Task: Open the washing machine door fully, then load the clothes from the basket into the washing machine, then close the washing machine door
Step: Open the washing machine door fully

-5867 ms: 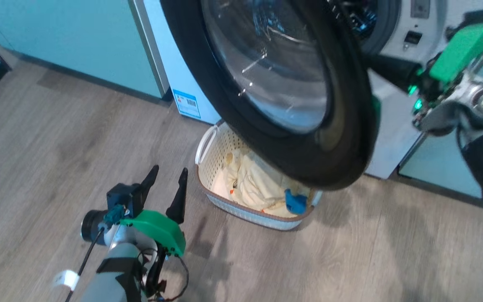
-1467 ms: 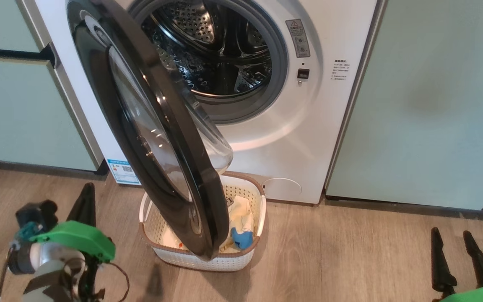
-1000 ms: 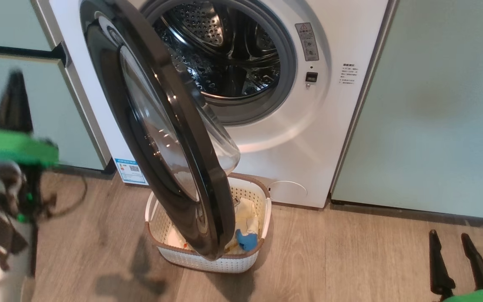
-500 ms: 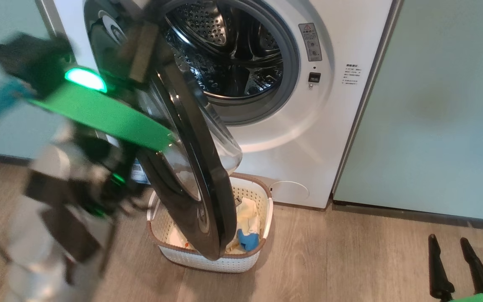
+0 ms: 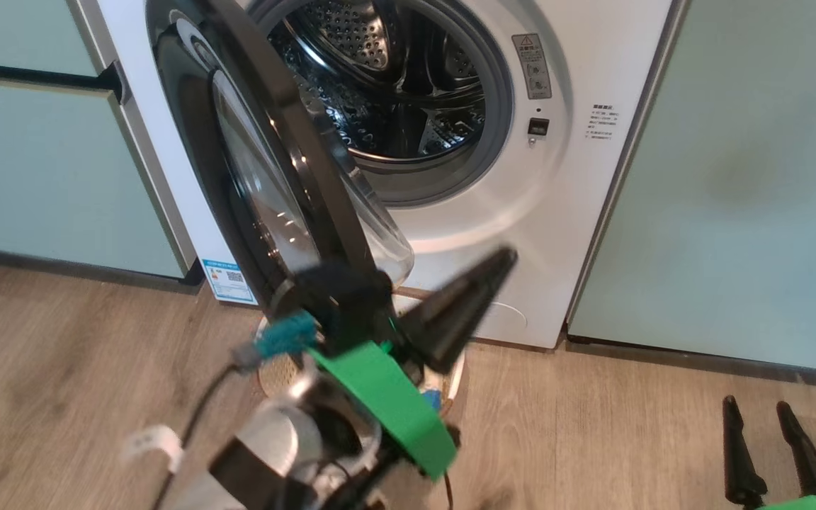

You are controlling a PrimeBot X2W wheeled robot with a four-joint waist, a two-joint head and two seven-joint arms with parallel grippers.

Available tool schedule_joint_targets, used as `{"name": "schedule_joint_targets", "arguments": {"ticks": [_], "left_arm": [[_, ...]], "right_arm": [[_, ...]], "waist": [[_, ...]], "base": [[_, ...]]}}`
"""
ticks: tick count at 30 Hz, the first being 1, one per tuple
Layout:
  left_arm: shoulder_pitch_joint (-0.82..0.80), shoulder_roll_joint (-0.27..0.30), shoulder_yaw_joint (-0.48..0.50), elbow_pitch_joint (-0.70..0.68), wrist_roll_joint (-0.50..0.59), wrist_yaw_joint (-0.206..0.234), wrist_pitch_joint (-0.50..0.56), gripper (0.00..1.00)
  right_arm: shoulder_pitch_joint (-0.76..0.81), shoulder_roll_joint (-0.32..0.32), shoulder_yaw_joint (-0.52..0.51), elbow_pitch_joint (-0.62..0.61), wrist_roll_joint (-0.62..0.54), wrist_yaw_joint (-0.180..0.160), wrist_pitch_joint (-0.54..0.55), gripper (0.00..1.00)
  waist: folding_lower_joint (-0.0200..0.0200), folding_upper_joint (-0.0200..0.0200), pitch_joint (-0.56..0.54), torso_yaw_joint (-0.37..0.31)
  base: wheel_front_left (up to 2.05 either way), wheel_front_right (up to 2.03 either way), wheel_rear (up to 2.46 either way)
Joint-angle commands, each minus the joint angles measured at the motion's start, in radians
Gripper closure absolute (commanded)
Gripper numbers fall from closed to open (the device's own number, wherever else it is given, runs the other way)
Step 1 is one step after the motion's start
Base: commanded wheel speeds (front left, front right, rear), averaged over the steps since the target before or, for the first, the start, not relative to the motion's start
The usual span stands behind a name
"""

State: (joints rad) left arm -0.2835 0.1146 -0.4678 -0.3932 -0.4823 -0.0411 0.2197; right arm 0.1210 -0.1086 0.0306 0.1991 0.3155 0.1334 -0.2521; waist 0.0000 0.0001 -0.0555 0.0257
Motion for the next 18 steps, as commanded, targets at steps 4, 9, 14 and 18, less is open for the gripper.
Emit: {"name": "schedule_joint_targets", "arguments": {"ticks": [4,9,14,18], "left_arm": [[0.0,-0.004,-0.02,0.01,0.022,-0.012,-0.018,1.0],[0.029,-0.006,-0.099,0.094,0.061,-0.031,-0.051,1.0],[0.039,-0.002,-0.144,0.198,0.111,-0.038,-0.105,1.0],[0.047,-0.007,-0.165,0.285,0.134,-0.038,-0.152,1.0]], "right_arm": [[-0.038,-0.013,0.016,-0.027,-0.004,-0.003,-0.01,0.0],[-0.04,-0.014,0.018,-0.027,-0.005,-0.003,-0.01,0.0],[-0.045,-0.016,0.023,-0.027,-0.003,-0.003,-0.01,0.0],[-0.045,-0.016,0.023,-0.026,-0.003,-0.003,-0.01,0.0]], "waist": [[0.0,-0.0001,0.001,0.005],[0.0,-0.0001,0.004,0.008],[0.0,-0.0001,0.007,0.005],[0.0,-0.0001,0.01,0.002]], "base": [[0.0,0.0,0.0],[0.0,0.0,0.0],[0.0,0.0,0.0],[0.0,0.0,0.0]]}}
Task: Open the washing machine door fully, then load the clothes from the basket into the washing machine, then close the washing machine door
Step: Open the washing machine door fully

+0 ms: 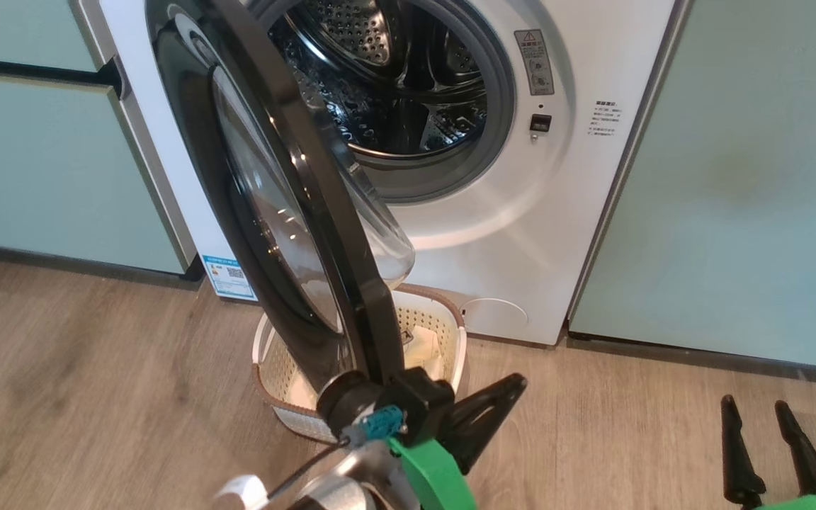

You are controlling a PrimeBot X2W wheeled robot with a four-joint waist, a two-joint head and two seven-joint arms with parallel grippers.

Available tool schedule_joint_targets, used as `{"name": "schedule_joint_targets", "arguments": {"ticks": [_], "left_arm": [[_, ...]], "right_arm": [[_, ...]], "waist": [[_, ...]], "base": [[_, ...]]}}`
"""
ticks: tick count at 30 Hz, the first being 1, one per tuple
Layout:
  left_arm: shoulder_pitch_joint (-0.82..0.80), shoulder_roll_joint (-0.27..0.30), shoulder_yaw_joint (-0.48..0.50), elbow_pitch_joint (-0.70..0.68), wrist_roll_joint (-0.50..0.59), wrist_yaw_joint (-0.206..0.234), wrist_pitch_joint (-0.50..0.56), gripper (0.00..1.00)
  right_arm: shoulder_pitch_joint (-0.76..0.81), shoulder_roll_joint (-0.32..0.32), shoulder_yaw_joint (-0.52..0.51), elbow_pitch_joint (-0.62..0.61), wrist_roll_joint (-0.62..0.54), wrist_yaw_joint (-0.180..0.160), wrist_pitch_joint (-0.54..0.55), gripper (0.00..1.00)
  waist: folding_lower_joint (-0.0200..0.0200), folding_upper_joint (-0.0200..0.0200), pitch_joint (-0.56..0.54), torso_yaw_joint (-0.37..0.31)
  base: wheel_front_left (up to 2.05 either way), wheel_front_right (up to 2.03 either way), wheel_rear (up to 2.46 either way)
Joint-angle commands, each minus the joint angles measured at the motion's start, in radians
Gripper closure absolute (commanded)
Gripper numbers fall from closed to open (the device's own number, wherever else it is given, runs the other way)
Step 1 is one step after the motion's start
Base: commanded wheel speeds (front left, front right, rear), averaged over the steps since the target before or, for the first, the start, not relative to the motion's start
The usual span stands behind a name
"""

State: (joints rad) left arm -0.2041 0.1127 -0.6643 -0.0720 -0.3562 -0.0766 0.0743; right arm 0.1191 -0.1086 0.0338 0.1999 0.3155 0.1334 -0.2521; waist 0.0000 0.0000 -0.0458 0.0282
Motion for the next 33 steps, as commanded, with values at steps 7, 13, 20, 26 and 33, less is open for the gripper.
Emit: {"name": "schedule_joint_targets", "arguments": {"ticks": [7,13,20,26,33], "left_arm": [[-0.037,-0.01,0.016,0.12,0.043,0.003,-0.099,1.0],[-0.054,-0.014,0.025,0.235,0.056,0.016,-0.173,1.0],[-0.071,-0.034,0.049,0.306,0.029,0.04,-0.248,1.0],[-0.083,-0.041,0.076,0.321,0.0,0.061,-0.274,1.0],[-0.073,-0.031,0.099,0.307,-0.021,0.078,-0.278,1.0]], "right_arm": [[-0.044,-0.015,0.021,-0.027,-0.002,-0.003,-0.01,0.0],[-0.049,-0.016,0.02,-0.026,-0.001,-0.003,-0.01,0.0],[-0.046,-0.016,0.02,-0.025,-0.002,-0.003,-0.01,0.0],[-0.045,-0.016,0.021,-0.025,-0.002,-0.003,-0.01,0.0],[-0.039,-0.012,0.016,-0.025,-0.003,-0.003,-0.01,0.0]], "waist": [[0.0,0.0,0.007,-0.003],[0.0,0.0,0.013,-0.003],[0.0,0.0,0.014,-0.003],[0.0,0.0,0.013,-0.001],[0.0,0.0,0.012,0.015]], "base": [[0.0,0.0,0.0],[0.0,0.0,0.0],[0.0,0.0,0.0],[0.0,0.0,0.0],[0.0,0.0,0.0]]}}
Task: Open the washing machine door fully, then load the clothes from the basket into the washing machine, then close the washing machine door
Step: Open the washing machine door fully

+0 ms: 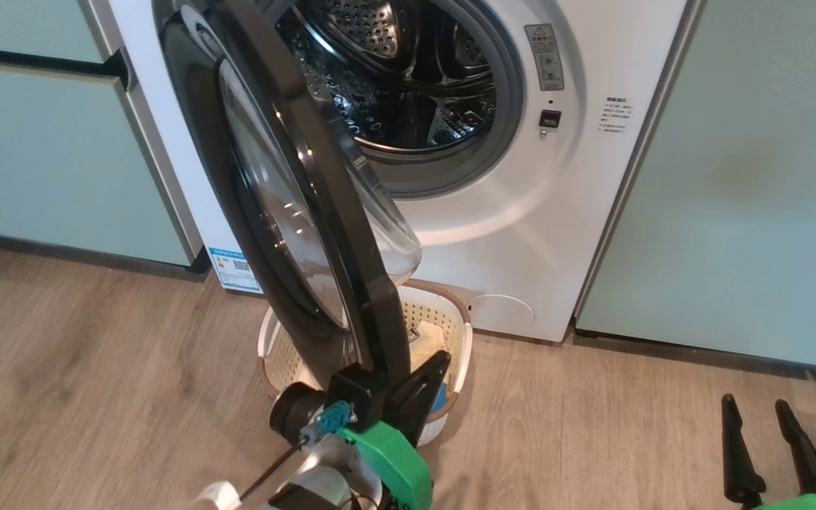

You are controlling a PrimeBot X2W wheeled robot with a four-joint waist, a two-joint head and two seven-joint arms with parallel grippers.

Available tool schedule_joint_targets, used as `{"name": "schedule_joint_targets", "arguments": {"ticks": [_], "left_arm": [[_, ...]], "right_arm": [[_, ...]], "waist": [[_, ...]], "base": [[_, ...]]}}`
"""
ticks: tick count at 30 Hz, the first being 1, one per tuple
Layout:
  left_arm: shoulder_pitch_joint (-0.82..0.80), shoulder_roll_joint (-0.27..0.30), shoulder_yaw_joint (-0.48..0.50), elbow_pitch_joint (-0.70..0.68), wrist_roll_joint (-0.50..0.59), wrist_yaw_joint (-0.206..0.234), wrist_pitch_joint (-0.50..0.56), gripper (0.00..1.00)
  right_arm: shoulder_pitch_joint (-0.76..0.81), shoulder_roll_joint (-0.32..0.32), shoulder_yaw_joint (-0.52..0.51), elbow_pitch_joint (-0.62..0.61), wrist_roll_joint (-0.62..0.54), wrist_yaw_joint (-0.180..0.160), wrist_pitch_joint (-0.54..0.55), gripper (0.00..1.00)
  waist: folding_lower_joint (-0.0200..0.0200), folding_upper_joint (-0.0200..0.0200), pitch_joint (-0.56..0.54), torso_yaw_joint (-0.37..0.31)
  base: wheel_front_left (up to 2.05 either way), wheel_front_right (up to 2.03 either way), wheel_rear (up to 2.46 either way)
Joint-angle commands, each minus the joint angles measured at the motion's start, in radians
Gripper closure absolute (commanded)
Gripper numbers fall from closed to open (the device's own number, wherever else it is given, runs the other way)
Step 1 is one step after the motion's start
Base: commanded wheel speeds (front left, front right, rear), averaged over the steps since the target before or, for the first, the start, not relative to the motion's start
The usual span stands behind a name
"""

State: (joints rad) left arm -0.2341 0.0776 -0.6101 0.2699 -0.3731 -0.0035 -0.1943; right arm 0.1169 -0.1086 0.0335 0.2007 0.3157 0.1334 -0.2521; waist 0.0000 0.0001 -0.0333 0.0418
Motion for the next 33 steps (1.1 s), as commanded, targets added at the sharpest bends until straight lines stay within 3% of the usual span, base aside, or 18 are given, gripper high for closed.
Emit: {"name": "schedule_joint_targets", "arguments": {"ticks": [1,16,33], "left_arm": [[-0.041,0.007,0.049,-0.04,-0.006,0.009,-0.011,1.0],[-0.023,0.064,0.082,-0.119,-0.027,0.038,0.016,1.0],[-0.022,0.098,0.075,-0.133,-0.038,0.028,0.025,1.0]], "right_arm": [[-0.036,-0.011,0.015,-0.026,-0.003,-0.003,-0.01,0.0],[-0.036,-0.004,0.013,-0.023,-0.003,-0.003,-0.01,0.0],[-0.044,0.003,0.015,-0.023,-0.002,-0.003,-0.01,0.0]], "waist": [[0.0,-0.0001,0.0,0.005],[0.0,-0.0001,-0.004,0.072],[0.0,-0.0001,0.003,0.126]], "base": [[0.0,0.0,0.0],[0.0,0.0,0.0],[0.0,0.0,0.0]]}}
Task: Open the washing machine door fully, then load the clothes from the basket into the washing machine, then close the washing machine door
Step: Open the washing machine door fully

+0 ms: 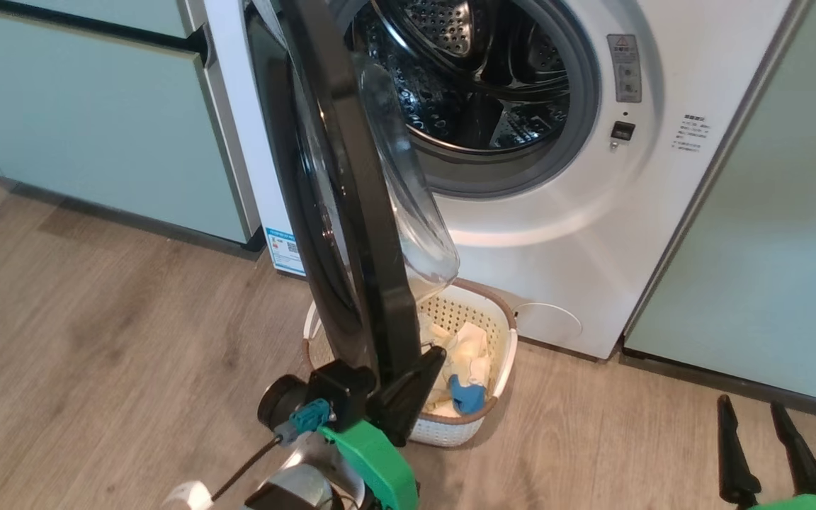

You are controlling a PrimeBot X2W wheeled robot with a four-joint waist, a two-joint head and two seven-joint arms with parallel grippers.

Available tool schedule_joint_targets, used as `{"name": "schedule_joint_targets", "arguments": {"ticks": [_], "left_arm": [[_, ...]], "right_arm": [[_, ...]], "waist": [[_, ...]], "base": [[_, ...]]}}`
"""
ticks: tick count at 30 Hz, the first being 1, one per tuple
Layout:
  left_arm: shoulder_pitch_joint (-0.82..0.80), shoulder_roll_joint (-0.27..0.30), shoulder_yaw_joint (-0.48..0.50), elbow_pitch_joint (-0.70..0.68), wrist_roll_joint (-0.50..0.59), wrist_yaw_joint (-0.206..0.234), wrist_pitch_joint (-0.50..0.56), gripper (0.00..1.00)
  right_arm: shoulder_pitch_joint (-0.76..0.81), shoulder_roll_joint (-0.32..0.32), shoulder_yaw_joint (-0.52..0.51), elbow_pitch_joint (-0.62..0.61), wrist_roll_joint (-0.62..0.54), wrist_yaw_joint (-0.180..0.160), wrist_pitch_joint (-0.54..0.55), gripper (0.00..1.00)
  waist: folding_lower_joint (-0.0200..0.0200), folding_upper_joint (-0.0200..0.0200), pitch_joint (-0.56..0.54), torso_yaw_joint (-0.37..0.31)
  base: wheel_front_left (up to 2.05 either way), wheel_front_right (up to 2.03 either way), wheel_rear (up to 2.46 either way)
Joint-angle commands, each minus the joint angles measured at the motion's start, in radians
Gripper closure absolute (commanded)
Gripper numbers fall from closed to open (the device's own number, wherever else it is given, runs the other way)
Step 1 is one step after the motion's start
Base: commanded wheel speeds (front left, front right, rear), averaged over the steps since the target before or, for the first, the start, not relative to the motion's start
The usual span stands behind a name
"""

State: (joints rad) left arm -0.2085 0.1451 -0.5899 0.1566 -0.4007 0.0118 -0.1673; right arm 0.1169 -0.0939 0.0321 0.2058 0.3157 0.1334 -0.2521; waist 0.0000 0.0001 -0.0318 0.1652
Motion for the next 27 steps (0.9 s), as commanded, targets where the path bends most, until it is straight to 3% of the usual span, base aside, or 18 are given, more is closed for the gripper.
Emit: {"name": "schedule_joint_targets", "arguments": {"ticks": [1,12,27], "left_arm": [[-0.048,0.031,0.056,-0.021,-0.011,0.014,-0.002,1.0],[-0.05,0.045,0.049,-0.04,-0.015,0.014,0.006,1.0],[-0.008,0.113,0.079,-0.119,-0.038,0.034,0.043,1.0]], "right_arm": [[-0.044,-0.012,0.016,-0.028,-0.002,-0.003,-0.01,0.0],[-0.045,-0.01,0.018,-0.024,0.0,-0.003,-0.01,0.0],[-0.042,0.0,0.014,-0.025,-0.001,-0.003,-0.01,0.0]], "waist": [[0.0,-0.0001,0.002,0.005],[0.0,-0.0001,0.003,0.041],[0.0,-0.0001,-0.003,0.121]], "base": [[0.0,0.0,0.0],[0.0,0.0,0.0],[0.0,0.0,0.0]]}}
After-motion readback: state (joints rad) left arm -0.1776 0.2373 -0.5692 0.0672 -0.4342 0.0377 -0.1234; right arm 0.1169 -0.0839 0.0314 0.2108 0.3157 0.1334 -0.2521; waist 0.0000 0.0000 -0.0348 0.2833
